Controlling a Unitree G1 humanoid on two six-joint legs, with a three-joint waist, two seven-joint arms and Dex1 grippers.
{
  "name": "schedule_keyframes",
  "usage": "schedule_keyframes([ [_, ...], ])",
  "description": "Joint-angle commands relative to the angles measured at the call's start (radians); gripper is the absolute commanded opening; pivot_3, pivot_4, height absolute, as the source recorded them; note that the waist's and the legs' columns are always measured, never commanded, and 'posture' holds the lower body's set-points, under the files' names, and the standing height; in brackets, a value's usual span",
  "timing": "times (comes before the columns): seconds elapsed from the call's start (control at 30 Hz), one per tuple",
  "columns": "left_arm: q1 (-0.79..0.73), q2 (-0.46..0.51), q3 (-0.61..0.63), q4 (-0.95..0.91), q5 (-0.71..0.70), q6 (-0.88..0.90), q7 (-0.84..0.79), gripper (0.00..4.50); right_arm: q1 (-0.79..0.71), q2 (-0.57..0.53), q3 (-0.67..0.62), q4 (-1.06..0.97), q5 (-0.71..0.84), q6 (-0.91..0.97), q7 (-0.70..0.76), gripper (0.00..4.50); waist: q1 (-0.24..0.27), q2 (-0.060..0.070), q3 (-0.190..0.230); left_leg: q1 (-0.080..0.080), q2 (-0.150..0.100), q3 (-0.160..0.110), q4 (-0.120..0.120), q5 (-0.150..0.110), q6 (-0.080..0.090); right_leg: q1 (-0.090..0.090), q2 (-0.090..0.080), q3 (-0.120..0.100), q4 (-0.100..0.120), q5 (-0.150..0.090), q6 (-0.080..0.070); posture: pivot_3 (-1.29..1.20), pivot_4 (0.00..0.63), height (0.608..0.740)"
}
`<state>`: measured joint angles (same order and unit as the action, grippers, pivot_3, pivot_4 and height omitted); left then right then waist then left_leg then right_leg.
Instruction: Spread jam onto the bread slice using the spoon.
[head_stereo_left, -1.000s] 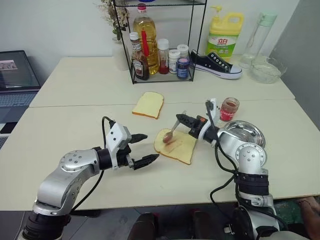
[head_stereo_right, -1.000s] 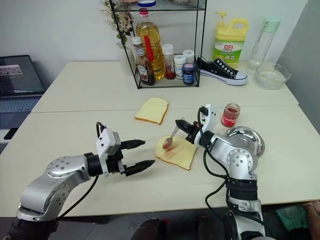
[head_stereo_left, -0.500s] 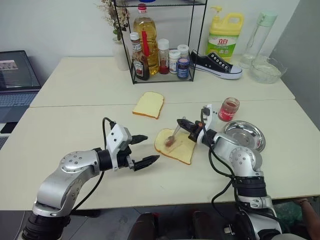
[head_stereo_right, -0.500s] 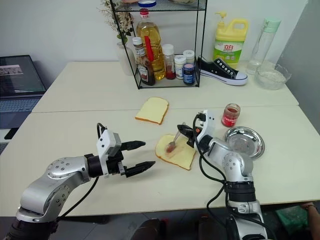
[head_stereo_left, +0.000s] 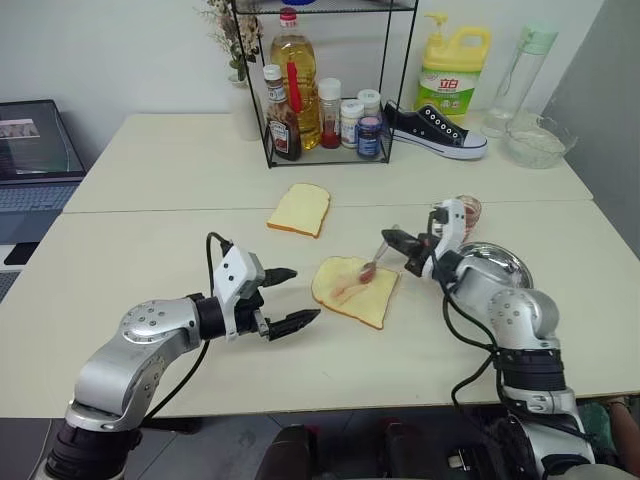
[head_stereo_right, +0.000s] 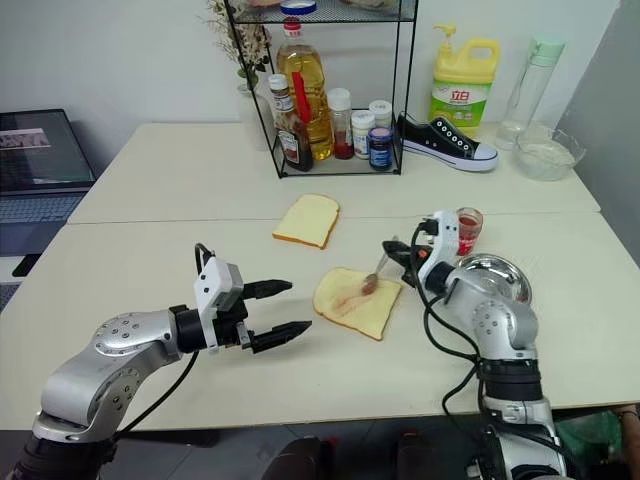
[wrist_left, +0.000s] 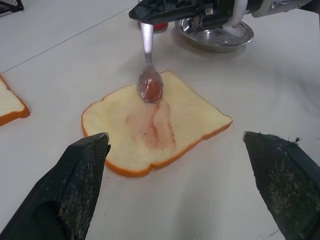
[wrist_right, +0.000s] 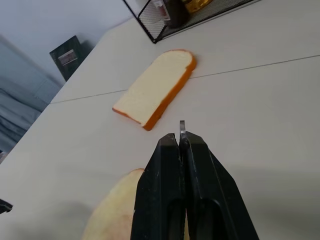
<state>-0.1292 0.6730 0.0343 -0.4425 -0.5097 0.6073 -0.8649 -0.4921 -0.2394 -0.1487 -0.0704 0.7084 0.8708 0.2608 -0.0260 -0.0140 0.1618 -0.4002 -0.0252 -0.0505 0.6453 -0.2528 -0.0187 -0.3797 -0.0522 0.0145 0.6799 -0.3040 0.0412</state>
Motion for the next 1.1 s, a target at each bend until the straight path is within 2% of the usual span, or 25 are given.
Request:
schedule_keyframes([
  [0.03,-0.016,0.004,-0.001,-0.018,-0.016,-0.004,-0.007,4.5,-0.004,-0.006,-0.05,-0.063,0.032,0.031,-0.027,0.03,-0.001,0.0,0.0,0.0,0.0,0.0,0.0,0.0,0.0,0.0,0.0,0.0,0.0,0.0,0.0,0.0,0.15,0.74],
  [0.23,-0.025,0.001,-0.007,-0.013,-0.016,-0.005,-0.006,4.5,-0.025,0.111,-0.091,-0.112,0.158,0.108,-0.103,0.03,-0.003,0.0,0.0,0.0,0.001,0.0,0.0,0.0,0.0,0.0,0.0,0.0,0.0,0.0,0.0,0.0,0.15,0.74],
  [0.37,-0.024,0.003,-0.007,-0.016,-0.017,-0.004,-0.004,4.5,-0.019,0.173,-0.069,-0.092,0.163,0.104,-0.128,0.03,-0.004,0.0,0.0,0.0,0.001,0.0,0.0,0.0,0.0,-0.001,0.0,0.0,0.0,0.0,0.0,0.0,0.15,0.74],
  [0.5,-0.016,0.003,-0.004,-0.022,-0.017,-0.003,-0.002,4.5,-0.005,0.189,-0.038,-0.071,0.137,0.095,-0.119,0.03,-0.004,0.0,0.0,0.0,0.001,0.0,0.0,0.0,0.0,-0.001,0.0,0.0,0.0,0.0,0.0,0.0,0.15,0.74],
  [0.83,-0.005,0.002,-0.005,-0.025,-0.014,-0.008,0.002,4.5,0.054,0.111,0.017,-0.054,0.06,0.08,-0.062,0.03,-0.004,0.0,0.0,0.0,0.0,0.0,0.0,0.0,0.0,-0.001,0.0,0.0,0.0,0.0,0.0,0.0,0.15,0.74],
  [1.1,-0.019,-0.003,-0.018,-0.002,-0.007,-0.022,-0.009,4.5,0.104,0.0,-0.051,-0.145,0.106,0.133,-0.053,0.03,0.001,0.0,0.0,0.0,0.0,0.0,0.0,0.0,0.0,0.0,0.0,0.0,0.0,0.0,0.0,0.0,0.15,0.74],
])
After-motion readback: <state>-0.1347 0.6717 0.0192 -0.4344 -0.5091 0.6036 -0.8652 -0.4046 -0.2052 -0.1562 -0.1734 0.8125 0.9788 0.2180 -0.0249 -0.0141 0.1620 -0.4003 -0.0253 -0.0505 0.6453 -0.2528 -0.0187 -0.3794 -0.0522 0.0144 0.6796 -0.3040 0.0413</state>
